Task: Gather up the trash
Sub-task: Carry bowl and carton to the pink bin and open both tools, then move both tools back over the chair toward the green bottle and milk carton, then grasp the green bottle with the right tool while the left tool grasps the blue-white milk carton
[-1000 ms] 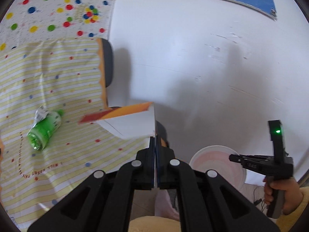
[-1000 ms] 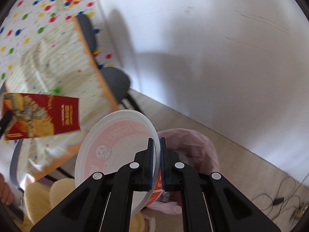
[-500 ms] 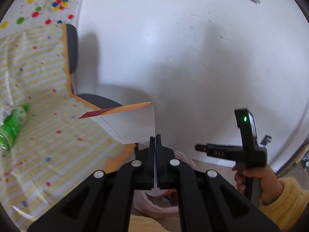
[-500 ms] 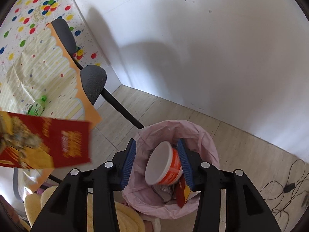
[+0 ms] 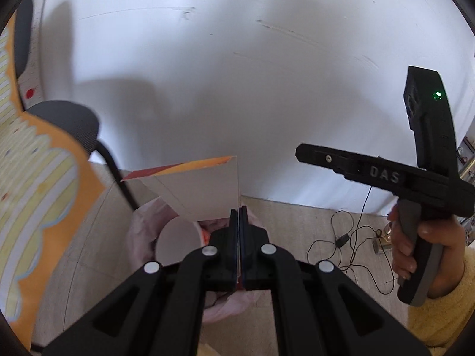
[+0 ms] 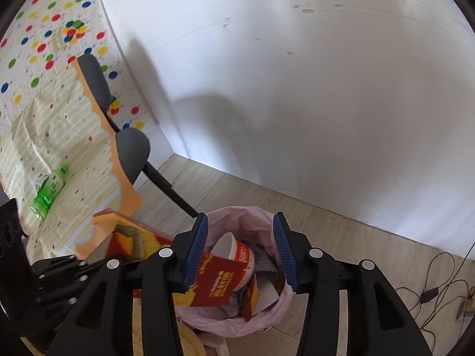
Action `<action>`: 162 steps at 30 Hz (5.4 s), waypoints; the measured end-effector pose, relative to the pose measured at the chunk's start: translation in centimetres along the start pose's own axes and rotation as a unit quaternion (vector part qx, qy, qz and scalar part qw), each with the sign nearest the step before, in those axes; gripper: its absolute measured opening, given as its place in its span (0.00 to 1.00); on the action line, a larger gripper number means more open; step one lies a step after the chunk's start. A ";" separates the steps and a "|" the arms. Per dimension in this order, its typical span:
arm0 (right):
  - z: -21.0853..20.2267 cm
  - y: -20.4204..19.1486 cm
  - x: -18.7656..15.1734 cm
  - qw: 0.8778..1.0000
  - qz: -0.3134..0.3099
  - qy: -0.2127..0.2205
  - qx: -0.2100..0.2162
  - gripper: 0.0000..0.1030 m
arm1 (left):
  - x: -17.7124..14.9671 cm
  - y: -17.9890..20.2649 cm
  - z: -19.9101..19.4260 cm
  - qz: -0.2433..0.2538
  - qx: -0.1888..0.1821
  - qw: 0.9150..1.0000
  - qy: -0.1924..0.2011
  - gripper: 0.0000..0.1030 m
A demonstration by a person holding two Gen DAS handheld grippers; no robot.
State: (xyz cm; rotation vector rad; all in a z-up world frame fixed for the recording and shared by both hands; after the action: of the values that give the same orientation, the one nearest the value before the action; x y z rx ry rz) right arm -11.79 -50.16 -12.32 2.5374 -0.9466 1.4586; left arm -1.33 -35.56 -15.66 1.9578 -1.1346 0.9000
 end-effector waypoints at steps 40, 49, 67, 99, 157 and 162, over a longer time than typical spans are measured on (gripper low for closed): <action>0.0 -23.0 -1.6 0.966 -0.171 -0.054 0.188 0.52 | -3.5 -17.3 -23.1 -0.158 0.350 0.922 0.053 0.55; 2.5 -37.6 -2.8 0.931 -0.239 -0.072 0.266 0.59 | -4.7 -24.1 -32.5 -0.211 0.447 0.865 0.080 0.56; 16.5 -60.2 -3.8 0.930 -0.236 -0.149 0.240 0.67 | -4.2 -38.2 -39.4 -0.232 0.502 0.829 0.081 0.56; 23.0 -50.5 -0.6 0.927 -0.223 -0.213 0.213 0.65 | 1.1 -43.1 -27.3 -0.205 0.400 0.892 0.045 0.64; 14.3 -36.7 -0.2 0.939 -0.236 -0.148 0.201 0.52 | 2.2 -26.5 -21.0 -0.138 0.372 0.917 0.037 0.69; 14.3 -37.7 -0.4 0.931 -0.233 -0.197 0.201 0.56 | 0.9 -23.9 -21.8 -0.157 0.371 0.915 0.039 0.69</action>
State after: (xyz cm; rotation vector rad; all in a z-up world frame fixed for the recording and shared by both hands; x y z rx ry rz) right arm 19.21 -24.37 -11.54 3.1215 -0.0182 1.1085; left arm 15.69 -8.89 -8.77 2.5683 -0.4098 1.3378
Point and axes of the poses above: each gripper's, at about its wrist camera, not at the fingertips, and z roughly the way its jaws point, y to its right, x to its top, the point moved 4 cm from there along z, roughly the way its jaws point, and after that the axes turned 12 degrees about y, right-handed, at the moved point
